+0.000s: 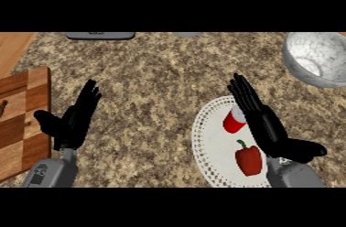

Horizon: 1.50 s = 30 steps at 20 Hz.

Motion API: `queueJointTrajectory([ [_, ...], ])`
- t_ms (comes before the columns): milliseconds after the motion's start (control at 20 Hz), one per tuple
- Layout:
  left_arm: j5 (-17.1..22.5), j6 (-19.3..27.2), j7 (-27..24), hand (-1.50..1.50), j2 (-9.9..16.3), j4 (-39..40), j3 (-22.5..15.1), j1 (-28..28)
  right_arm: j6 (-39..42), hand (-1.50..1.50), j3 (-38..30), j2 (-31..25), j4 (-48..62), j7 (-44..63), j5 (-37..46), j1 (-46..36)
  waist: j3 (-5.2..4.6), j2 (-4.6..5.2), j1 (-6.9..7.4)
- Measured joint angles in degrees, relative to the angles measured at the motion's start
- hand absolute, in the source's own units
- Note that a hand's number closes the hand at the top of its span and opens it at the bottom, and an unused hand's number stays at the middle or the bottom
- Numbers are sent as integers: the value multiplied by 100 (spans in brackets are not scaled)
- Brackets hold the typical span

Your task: Pick the bell pepper from the placemat and place it in the bowl

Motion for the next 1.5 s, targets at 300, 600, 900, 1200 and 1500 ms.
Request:
queueJointTrajectory([
  [300,59,-191,138,0,10,-371,-131,37,-1151,150,-235,-673,-556,495,1184,565,-72,-3,-337],
  [600,164,-346,261,0,-113,-582,-331,172,-2938,-150,-669,-922,-797,944,2511,1659,-102,-14,-647],
  [900,181,-457,428,0,-192,-849,-541,177,-3528,-150,238,-1129,-1855,1741,4467,2697,-109,43,-406],
  [1200,161,-486,523,0,-166,-972,-600,187,-2982,-150,233,-1559,-2322,3516,6127,3250,-138,90,-311],
  [1500,153,-529,663,0,-202,-1108,-715,93,-1472,-150,521,-1420,-3125,5608,7069,3180,-134,135,-111],
])
